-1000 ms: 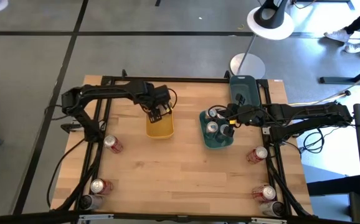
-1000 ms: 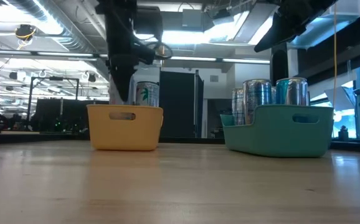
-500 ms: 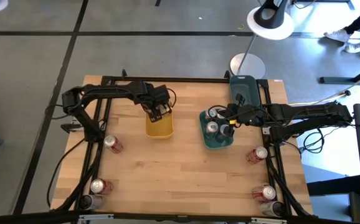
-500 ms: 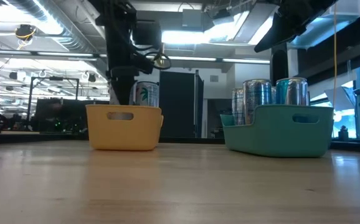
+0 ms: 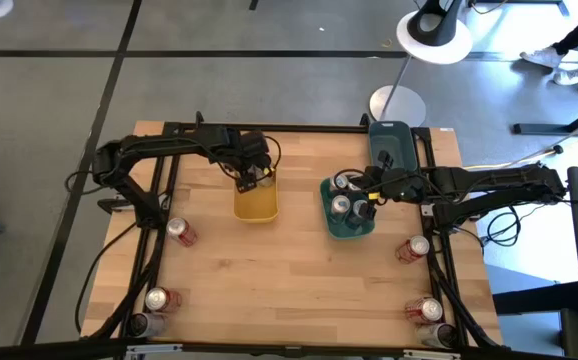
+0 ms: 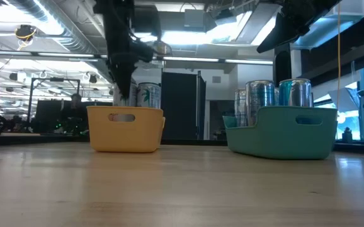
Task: Sort soda cans
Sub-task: Put the left white-pink soda can into the yellow bin
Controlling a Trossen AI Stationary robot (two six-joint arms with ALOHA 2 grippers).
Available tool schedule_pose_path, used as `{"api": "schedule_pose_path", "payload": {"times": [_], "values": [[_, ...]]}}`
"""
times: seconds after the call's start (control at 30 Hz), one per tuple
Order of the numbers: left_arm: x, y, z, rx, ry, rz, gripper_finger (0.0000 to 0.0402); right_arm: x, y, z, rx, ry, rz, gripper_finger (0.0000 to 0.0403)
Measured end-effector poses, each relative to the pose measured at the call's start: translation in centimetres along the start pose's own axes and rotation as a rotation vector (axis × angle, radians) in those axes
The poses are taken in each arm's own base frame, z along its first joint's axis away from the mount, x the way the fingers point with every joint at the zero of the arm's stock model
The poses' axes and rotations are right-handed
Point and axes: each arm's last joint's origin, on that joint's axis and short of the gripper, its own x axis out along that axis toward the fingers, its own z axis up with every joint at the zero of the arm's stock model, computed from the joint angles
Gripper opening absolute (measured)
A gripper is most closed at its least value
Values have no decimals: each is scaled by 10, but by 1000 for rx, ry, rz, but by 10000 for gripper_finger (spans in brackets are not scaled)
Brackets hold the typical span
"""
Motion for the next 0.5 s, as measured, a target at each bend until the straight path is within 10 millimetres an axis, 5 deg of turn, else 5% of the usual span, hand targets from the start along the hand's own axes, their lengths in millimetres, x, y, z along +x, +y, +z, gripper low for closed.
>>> {"api": "schedule_pose_path", "payload": {"times": [0.5], "values": [[-70, 16, -30, -66, -208, -12, 327, 0, 0, 0, 0, 0, 0, 5]]}}
